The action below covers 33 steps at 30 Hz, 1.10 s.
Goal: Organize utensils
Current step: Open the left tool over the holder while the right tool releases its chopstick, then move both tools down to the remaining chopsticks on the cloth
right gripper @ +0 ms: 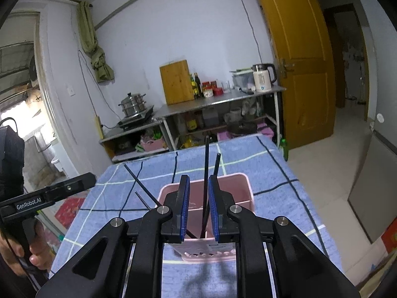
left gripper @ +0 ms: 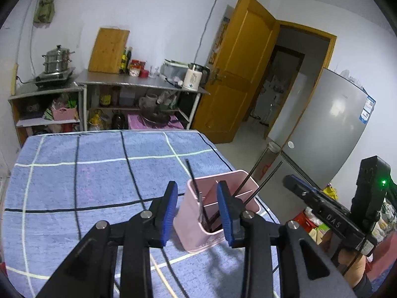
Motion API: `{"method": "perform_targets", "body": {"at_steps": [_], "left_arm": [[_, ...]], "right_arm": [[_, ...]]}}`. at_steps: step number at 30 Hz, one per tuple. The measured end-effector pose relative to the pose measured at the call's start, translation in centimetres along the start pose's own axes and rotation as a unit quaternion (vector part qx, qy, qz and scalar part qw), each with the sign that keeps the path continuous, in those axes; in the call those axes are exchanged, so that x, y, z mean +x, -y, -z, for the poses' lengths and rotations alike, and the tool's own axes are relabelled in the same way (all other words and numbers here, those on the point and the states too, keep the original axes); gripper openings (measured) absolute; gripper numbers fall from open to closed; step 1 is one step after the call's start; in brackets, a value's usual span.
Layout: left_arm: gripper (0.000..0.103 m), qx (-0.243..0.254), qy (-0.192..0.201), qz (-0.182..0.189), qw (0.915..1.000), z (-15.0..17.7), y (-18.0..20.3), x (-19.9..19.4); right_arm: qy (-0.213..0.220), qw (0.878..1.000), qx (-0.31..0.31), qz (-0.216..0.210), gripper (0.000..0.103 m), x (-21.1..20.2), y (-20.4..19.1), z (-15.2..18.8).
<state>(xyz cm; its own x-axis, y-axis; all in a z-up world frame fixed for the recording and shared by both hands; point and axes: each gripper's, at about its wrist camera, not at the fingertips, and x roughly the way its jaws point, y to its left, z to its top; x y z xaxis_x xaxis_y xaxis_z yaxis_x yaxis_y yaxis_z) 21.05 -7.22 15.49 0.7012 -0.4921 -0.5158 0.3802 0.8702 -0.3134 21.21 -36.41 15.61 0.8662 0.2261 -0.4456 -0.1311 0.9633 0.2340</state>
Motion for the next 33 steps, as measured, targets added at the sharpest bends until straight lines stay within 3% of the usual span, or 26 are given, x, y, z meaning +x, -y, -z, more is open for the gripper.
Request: {"method": "perform_targets", "body": {"at_steps": [7,15,23,33], "left_arm": [[0.034,-0.018,0.033,-0.029,0.9989,1.1,-1.8,-4.3],[0.034,-0.043,0.050,-0.070,0.9954,4.4,-4.4,-7.5],[0.034,-0.071,0.029,-0.100,0.9920,8.6,-7.5,-7.8],[0.034,-0.108,-0.027,-0.125,0.9859,13.3,-10.2,-5.5]], "right_arm": [[0.013,1.000,0.003,-0.007,0.016,-2.6,-0.9,0.5],[0.003,0.999,-0.013,-0.032,0.016,-3.9,-3.3,2.7],[-0.030,0.997,-0.032,-0.062,0.016,-3.4,-5.9,5.7],[-0.076,0.993,-0.041,-0.084,0.016,-1.4,-7.9,8.9]]}}
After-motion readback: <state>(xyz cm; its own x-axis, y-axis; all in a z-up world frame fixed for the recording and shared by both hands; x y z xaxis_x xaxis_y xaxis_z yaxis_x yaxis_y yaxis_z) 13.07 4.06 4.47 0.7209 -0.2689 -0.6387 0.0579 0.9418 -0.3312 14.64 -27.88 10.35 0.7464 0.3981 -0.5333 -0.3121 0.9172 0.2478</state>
